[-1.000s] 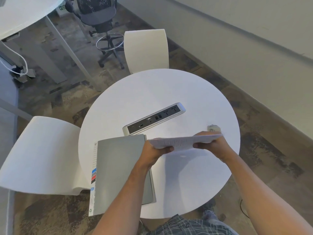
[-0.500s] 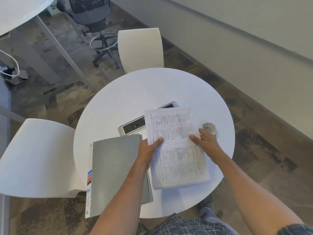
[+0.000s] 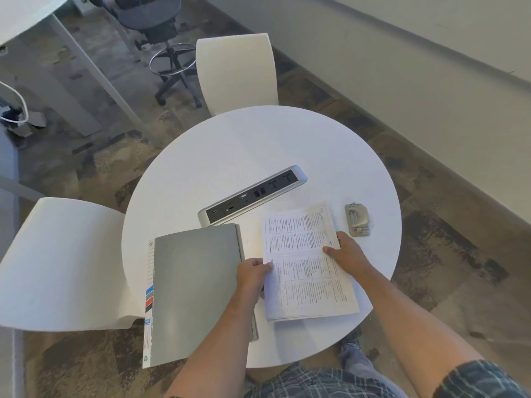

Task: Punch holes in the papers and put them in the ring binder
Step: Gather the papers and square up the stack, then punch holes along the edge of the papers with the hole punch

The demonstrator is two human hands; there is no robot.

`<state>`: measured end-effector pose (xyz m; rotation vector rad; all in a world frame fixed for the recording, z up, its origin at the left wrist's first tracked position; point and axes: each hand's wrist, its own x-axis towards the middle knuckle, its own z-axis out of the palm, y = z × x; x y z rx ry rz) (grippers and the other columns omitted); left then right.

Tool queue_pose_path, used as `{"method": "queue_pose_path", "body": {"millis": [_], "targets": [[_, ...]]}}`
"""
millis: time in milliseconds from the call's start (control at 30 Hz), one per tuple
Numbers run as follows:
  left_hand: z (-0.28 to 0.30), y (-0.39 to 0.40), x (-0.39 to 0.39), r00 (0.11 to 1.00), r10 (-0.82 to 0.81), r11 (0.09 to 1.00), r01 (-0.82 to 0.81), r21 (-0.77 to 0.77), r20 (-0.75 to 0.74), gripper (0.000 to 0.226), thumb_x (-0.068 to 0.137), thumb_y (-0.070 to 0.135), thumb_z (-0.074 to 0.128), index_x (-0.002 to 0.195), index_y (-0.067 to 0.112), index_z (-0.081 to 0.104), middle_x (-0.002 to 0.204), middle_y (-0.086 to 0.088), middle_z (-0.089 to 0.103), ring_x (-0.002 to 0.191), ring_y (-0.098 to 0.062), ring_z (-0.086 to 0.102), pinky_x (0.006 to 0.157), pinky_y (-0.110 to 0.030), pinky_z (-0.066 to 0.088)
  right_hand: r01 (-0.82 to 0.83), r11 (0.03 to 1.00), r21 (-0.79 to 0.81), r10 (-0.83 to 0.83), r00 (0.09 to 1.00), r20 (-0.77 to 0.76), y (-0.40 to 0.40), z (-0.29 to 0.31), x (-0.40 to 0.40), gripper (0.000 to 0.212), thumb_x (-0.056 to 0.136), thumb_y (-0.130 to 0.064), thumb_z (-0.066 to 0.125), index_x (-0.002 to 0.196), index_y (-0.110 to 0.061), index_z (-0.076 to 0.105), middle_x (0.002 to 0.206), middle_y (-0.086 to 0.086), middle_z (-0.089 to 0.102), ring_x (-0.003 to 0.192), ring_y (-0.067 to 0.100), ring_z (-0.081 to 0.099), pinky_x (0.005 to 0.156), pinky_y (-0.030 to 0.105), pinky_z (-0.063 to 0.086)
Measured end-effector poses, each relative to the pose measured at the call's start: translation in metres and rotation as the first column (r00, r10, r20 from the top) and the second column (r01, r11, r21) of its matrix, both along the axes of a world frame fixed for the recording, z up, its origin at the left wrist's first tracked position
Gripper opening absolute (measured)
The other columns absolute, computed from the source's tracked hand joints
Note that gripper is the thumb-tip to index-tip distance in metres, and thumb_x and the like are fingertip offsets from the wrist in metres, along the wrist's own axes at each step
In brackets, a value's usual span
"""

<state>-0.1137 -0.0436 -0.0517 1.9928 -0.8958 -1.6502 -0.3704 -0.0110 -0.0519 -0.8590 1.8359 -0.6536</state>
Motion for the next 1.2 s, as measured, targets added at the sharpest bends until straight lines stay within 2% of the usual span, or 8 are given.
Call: {"method": "queue_pose_path", "body": {"millis": [200,333,433,533,667,800,1033,1200], "targets": [[-0.007,-0.003,-0.004,0.995,-0.037,0.999,0.038,-0.006,0.088,0.021,0.086,0.018,0.080,0.084,0.007,0.063,0.090,-0.016,0.078,0.083,-0.035,0.077,0.073,-0.052,0.065,-0.039,0.999,0.027,0.044,0.971,-0.236,-0.008,0.006,-0.018,0.020,0.093,-0.033,0.073,0.105,-0.018,0.069,0.084,-0.009,0.065,0.081,0.015,0.065,0.070,0.032,0.052],[-0.011,-0.007,-0.007,0.991,-0.063,0.998,0.063,0.002,0.121,0.024,0.082,0.019,0.083,0.081,0.005,0.064,0.086,-0.012,0.078,0.079,-0.030,0.077,0.072,-0.051,0.065,0.215,0.959,-0.187,-0.275,0.869,-0.413,-0.013,0.013,-0.042,0.024,0.095,-0.036,0.068,0.096,-0.013,0.073,0.089,0.001,0.071,0.080,0.021,0.066,0.070,0.032,0.052],[-0.014,-0.011,-0.008,0.990,-0.064,0.998,0.064,0.009,0.124,0.020,0.083,0.013,0.083,0.085,0.000,0.067,0.085,-0.013,0.079,0.082,-0.032,0.078,0.071,-0.049,0.066,0.374,0.893,-0.251,-0.446,0.811,-0.378,-0.023,0.010,-0.065,0.034,0.096,-0.034,0.068,0.120,-0.012,0.064,0.114,0.010,0.065,0.100,0.026,0.065,0.078,0.031,0.047],[-0.017,-0.012,-0.007,0.991,-0.061,0.998,0.060,0.010,0.117,0.017,0.083,0.009,0.082,0.080,0.003,0.067,0.083,-0.014,0.079,0.078,-0.031,0.077,0.067,-0.044,0.066,0.310,0.949,-0.066,-0.311,0.873,-0.375,-0.034,0.004,-0.081,0.042,0.097,-0.034,0.066,0.130,-0.006,0.063,0.121,0.014,0.067,0.100,0.028,0.065,0.078,0.030,0.045],[-0.017,-0.011,-0.006,0.992,-0.055,0.998,0.056,-0.010,0.113,0.016,0.084,0.007,0.082,0.079,0.003,0.068,0.080,-0.012,0.078,0.067,-0.023,0.072,0.057,-0.031,0.061,0.263,0.965,-0.013,-0.250,0.900,-0.358,-0.040,-0.002,-0.081,0.029,0.099,-0.028,0.063,0.108,-0.002,0.069,0.095,0.013,0.071,0.081,0.027,0.061,0.065,0.032,0.044],[-0.020,-0.011,-0.005,0.993,-0.031,0.999,0.033,-0.013,0.110,0.017,0.083,0.007,0.083,0.086,-0.004,0.069,0.085,-0.014,0.079,0.078,-0.031,0.076,0.070,-0.046,0.066,0.262,0.965,-0.023,-0.253,0.900,-0.355,-0.037,-0.003,-0.075,0.023,0.099,-0.028,0.061,0.102,-0.006,0.069,0.094,0.011,0.072,0.076,0.025,0.062,0.054,0.027,0.040],[-0.027,-0.007,-0.002,0.997,0.031,1.000,-0.031,-0.008,0.074,0.015,0.082,0.005,0.084,0.077,0.004,0.069,0.087,-0.016,0.079,0.081,-0.035,0.076,0.078,-0.054,0.064,0.157,0.988,-0.016,-0.153,0.928,-0.341,-0.024,0.000,-0.069,0.028,0.096,-0.034,0.068,0.091,-0.006,0.072,0.089,0.011,0.074,0.082,0.032,0.068,0.068,0.035,0.047],[-0.028,0.008,0.005,0.994,0.107,0.994,-0.107,0.007,0.032,0.018,0.084,0.000,0.081,0.074,0.006,0.067,0.081,-0.012,0.075,0.071,-0.026,0.069,0.073,-0.040,0.062,0.166,0.986,0.003,-0.157,0.937,-0.313,-0.002,0.001,-0.061,0.027,0.091,-0.039,0.073,0.087,-0.013,0.075,0.082,0.008,0.075,0.080,0.031,0.069,0.066,0.034,0.046]]}}
